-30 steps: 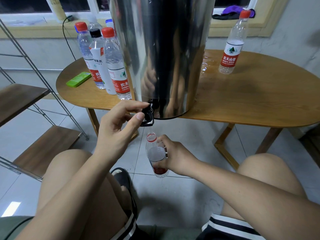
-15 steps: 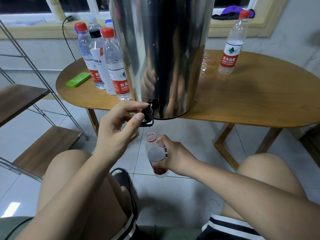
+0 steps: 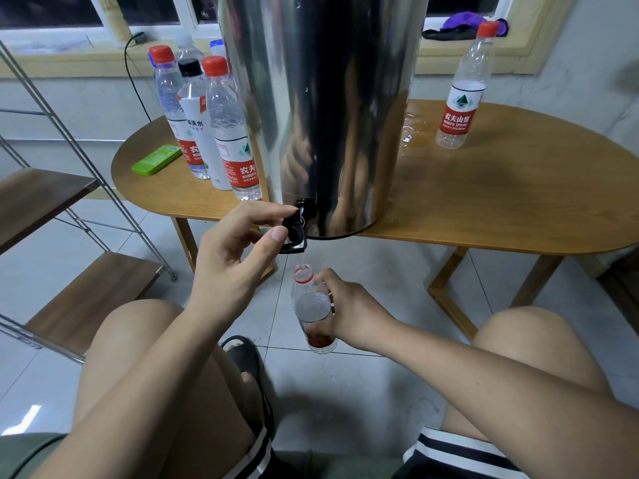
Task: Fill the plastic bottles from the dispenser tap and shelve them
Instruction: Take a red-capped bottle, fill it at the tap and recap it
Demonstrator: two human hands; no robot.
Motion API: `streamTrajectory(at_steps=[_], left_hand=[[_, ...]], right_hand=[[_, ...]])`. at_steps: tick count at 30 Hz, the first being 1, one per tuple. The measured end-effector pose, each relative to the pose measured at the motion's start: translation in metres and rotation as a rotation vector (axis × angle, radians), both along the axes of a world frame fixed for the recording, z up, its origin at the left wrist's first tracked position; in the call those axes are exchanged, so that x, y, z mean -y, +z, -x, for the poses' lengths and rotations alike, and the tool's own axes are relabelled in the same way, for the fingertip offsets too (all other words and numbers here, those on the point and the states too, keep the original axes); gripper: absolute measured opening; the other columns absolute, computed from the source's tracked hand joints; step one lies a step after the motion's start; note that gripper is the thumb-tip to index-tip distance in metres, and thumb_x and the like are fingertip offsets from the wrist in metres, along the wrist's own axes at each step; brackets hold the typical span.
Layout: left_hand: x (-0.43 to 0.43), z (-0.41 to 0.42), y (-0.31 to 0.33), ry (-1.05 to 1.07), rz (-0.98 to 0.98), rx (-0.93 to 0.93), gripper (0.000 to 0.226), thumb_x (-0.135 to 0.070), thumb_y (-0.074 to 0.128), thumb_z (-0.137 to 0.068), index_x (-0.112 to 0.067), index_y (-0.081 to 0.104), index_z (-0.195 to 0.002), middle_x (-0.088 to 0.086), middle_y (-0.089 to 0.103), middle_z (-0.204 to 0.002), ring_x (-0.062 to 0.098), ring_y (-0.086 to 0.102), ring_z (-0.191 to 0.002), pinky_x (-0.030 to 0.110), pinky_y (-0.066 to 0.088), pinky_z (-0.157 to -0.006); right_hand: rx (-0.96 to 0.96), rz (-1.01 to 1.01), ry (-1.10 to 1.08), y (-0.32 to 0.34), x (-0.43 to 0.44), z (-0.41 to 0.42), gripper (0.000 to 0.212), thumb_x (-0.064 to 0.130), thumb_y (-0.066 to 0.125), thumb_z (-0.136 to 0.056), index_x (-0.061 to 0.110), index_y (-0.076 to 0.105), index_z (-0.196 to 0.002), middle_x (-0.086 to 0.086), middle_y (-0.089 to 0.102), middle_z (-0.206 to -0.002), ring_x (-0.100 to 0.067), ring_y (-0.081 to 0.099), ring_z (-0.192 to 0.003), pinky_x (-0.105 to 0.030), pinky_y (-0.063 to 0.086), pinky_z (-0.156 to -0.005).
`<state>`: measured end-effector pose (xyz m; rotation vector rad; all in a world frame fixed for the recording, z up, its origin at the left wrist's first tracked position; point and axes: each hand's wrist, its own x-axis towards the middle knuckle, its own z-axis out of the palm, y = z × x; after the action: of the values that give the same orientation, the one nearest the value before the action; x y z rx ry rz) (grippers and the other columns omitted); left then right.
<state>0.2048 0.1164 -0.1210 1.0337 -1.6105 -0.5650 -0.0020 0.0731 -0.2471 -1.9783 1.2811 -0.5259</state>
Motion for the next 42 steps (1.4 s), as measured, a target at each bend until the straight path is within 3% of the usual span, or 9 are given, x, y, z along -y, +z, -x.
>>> streamTrajectory(at_steps=[3,19,36,42], left_hand=[[-0.0004,0.0003,0.0004,-0.001,-0.001,-0.006,0.026,-0.029,0.062,-0.106,-0.016,0.076,-0.124,0.006,0.075,-0.116,0.026,0.069,-0.105,0.044,0.054,-0.088],[-0.0012,-0.0007,0.0005,0.017,0.016,0.017,0.026,-0.029,0.062,-0.106,-0.016,0.076,-0.124,0.006,0.075,-0.116,0.031,0.069,-0.110,0.058,0.055,-0.092],[-0.0009,-0.0009,-0.0001,0.009,0.016,0.013,0.028,-0.029,0.062,-0.107,-0.013,0.076,-0.125,0.007,0.074,-0.116,0.032,0.069,-0.110,0.056,0.055,-0.091],[0.0004,-0.0005,-0.0007,0.004,0.007,0.002,0.028,-0.029,0.062,-0.106,-0.014,0.076,-0.124,0.006,0.074,-0.115,0.027,0.068,-0.106,0.046,0.053,-0.087]], right_hand=[[-0.008,-0.003,0.002,0.0008,0.0004,0.0004,0.070,0.049,0.092,-0.070,0.040,0.044,-0.121,0.006,0.071,-0.117,-0.020,0.069,-0.103,-0.044,0.060,-0.089],[-0.009,-0.008,0.003,0.0007,0.0002,0.0009,0.071,0.050,0.092,-0.068,0.040,0.045,-0.120,0.006,0.071,-0.114,-0.020,0.069,-0.099,-0.044,0.060,-0.087],[-0.009,0.004,-0.005,0.0000,0.0005,0.0007,0.070,0.051,0.092,-0.068,0.041,0.044,-0.119,0.007,0.071,-0.115,-0.021,0.069,-0.099,-0.044,0.061,-0.086],[-0.004,0.016,-0.002,-0.0003,0.0000,0.0011,0.068,0.046,0.092,-0.070,0.037,0.045,-0.119,0.006,0.072,-0.115,-0.021,0.068,-0.099,-0.043,0.060,-0.086]])
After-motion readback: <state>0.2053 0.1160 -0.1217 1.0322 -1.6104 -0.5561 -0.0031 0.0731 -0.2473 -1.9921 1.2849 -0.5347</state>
